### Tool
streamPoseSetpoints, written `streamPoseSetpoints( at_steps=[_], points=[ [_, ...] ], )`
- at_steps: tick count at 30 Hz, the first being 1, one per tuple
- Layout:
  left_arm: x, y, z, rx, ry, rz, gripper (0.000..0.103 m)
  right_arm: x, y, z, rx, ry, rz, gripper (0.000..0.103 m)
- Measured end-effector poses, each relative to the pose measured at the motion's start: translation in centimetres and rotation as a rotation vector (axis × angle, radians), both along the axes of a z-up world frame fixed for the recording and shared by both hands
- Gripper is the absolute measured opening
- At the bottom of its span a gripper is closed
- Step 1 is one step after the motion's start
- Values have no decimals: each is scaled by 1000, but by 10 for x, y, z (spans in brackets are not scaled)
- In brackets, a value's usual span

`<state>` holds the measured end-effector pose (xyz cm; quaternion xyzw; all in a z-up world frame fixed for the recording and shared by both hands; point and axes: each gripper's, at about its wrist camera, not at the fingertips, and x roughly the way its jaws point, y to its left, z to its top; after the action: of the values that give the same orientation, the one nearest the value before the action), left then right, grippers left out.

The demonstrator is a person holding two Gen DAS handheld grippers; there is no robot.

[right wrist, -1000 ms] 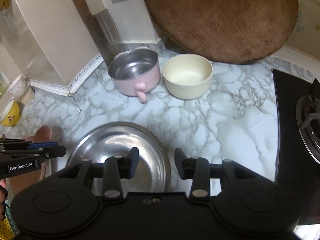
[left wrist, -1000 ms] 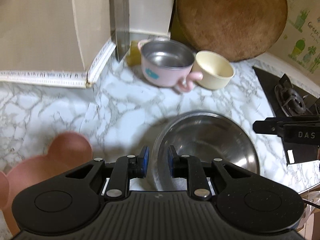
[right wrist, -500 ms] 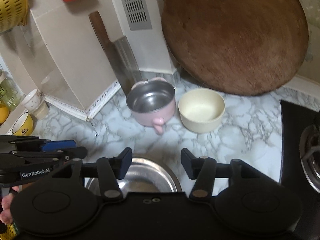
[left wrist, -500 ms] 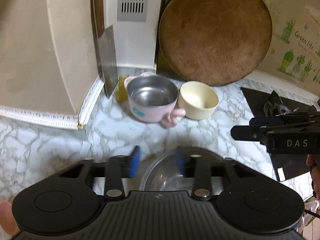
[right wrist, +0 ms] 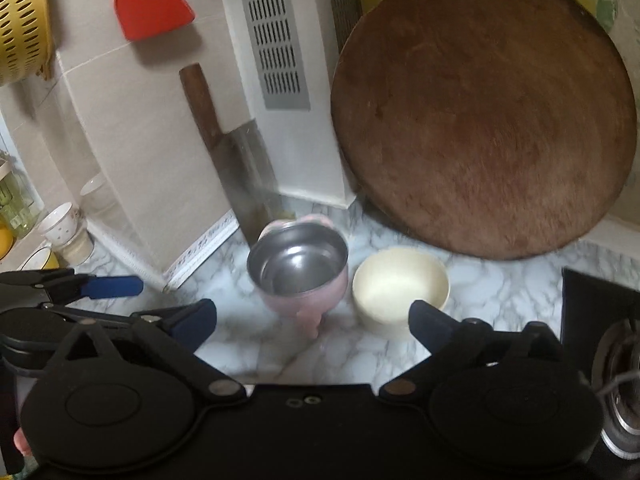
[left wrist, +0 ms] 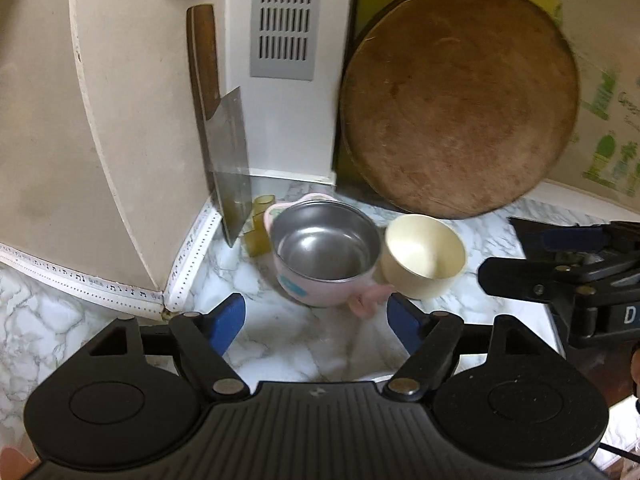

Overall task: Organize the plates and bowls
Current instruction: 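Move both grippers to the pink steel pot rim and close them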

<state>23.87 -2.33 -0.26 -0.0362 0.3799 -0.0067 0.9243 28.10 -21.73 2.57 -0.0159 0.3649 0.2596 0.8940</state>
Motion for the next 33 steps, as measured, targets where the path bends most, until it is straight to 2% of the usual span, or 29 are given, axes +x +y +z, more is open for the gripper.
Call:
streamPoseSetpoints(
  at_steps=[11, 21, 33],
  points=[
    [54, 6, -21, -17, 37, 96, 78, 75, 18, -19, -46, 44, 1, 103],
    [104, 12, -49, -26, 103, 167, 78, 138, 32, -50, -56, 145, -9, 103],
    [135, 13, -80, -42, 158, 186, 77, 175, 58, -91, -74, 216, 25, 75]
  ],
)
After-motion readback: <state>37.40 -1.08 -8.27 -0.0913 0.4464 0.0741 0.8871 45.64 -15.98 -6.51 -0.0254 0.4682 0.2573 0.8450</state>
